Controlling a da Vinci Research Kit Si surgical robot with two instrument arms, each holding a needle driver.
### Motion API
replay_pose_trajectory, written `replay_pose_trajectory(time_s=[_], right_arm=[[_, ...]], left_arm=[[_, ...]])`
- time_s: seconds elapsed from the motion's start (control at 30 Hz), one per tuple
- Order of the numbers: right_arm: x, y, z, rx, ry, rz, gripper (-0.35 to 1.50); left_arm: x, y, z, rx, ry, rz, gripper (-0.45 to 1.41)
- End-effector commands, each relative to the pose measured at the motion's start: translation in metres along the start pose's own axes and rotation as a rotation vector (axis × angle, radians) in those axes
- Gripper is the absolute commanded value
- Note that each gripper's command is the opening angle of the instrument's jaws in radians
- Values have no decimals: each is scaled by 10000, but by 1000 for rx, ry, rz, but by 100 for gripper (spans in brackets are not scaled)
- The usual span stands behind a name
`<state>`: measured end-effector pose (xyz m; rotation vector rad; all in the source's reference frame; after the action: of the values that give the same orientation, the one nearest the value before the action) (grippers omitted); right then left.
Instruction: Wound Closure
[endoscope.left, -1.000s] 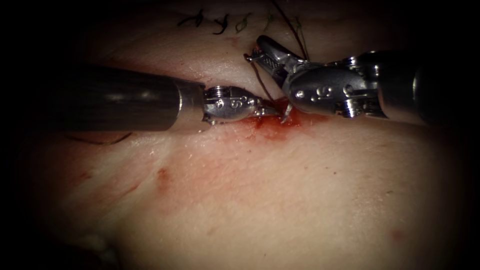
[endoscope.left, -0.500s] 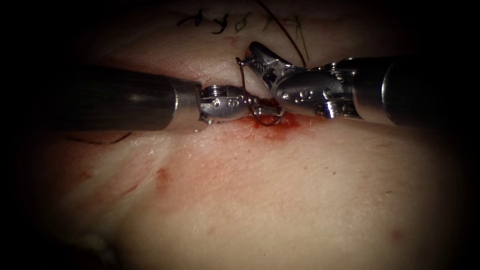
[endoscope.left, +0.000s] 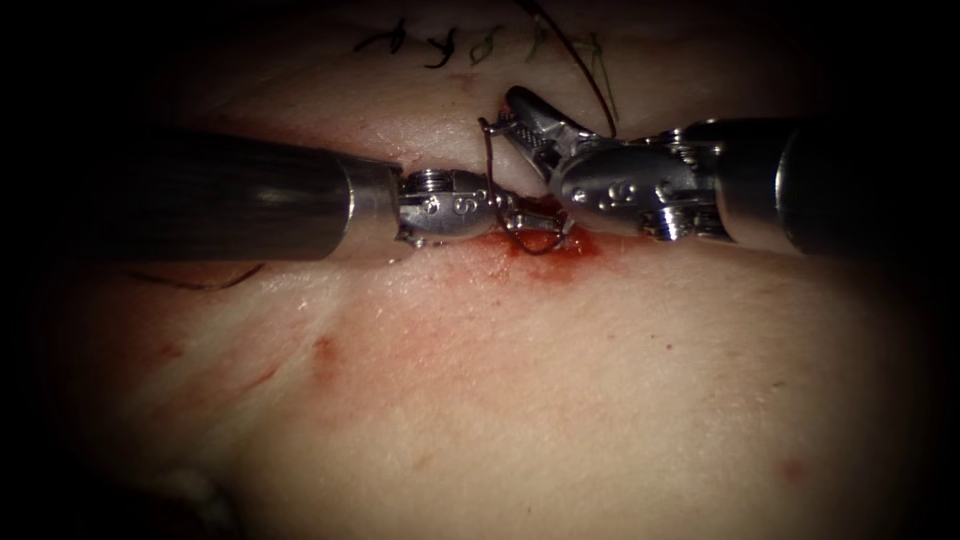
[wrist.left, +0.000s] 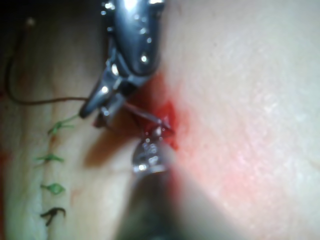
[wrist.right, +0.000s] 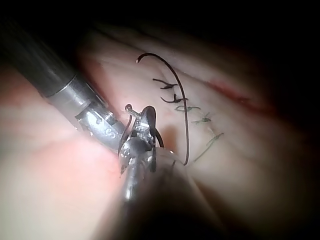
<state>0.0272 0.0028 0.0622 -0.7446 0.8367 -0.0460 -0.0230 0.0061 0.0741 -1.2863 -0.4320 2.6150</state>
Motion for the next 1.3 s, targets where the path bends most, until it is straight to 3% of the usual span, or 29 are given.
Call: replay_pose_trajectory(time_s=[0.03, 0.5, 1.3], right_arm=[[-1, -5, 2, 0, -2, -2, -35], [-10, 2, -1, -3, -11, -13, -35], [9, -28, 7, 123, 15, -16, -35]], left_arm=[[-3, 1, 8, -2, 0, 1, -16], [-6, 5, 6, -6, 0, 7, -15], [-2, -1, 3, -1, 0, 3, -15]])
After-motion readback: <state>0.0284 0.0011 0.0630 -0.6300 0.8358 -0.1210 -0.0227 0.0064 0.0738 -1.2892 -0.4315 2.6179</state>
